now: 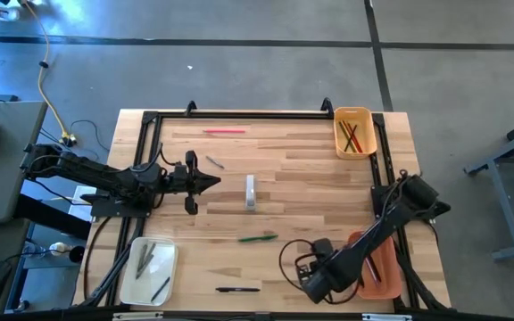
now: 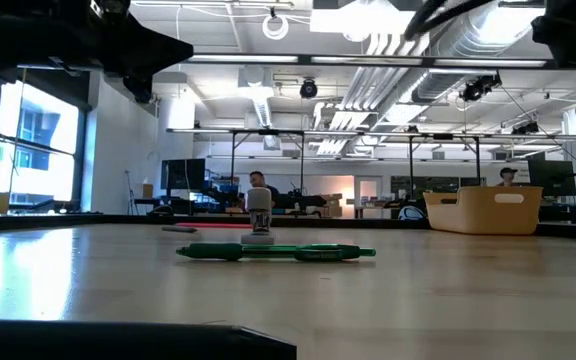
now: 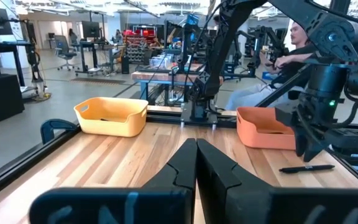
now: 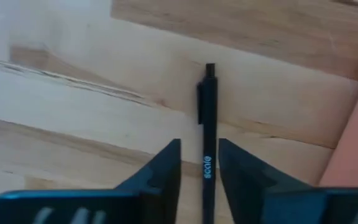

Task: Sort crayons/erasers/pens/pencils in bins
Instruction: Put the black pen into the orange bin

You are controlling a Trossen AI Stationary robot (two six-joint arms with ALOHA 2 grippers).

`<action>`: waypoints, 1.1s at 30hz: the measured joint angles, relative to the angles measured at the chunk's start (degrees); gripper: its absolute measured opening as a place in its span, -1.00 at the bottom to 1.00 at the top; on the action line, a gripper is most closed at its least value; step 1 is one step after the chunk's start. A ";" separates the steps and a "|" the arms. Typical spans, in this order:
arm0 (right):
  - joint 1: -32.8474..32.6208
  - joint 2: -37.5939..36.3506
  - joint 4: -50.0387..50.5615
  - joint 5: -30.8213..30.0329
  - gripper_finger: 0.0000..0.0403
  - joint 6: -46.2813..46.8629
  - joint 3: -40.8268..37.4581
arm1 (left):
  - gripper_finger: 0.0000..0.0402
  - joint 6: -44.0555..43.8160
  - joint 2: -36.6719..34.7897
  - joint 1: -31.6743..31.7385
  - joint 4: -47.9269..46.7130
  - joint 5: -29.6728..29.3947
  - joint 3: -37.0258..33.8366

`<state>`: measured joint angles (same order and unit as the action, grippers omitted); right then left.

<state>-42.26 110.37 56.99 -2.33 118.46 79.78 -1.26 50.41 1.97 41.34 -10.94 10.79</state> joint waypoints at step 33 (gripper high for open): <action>2.79 7.89 -5.10 4.44 -0.67 -9.00 0.08 | -1.00 -0.02 -0.02 -0.01 0.44 0.22 0.00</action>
<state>-39.47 118.26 51.90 2.10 109.46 79.85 -1.28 50.39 1.96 41.78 -10.72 10.79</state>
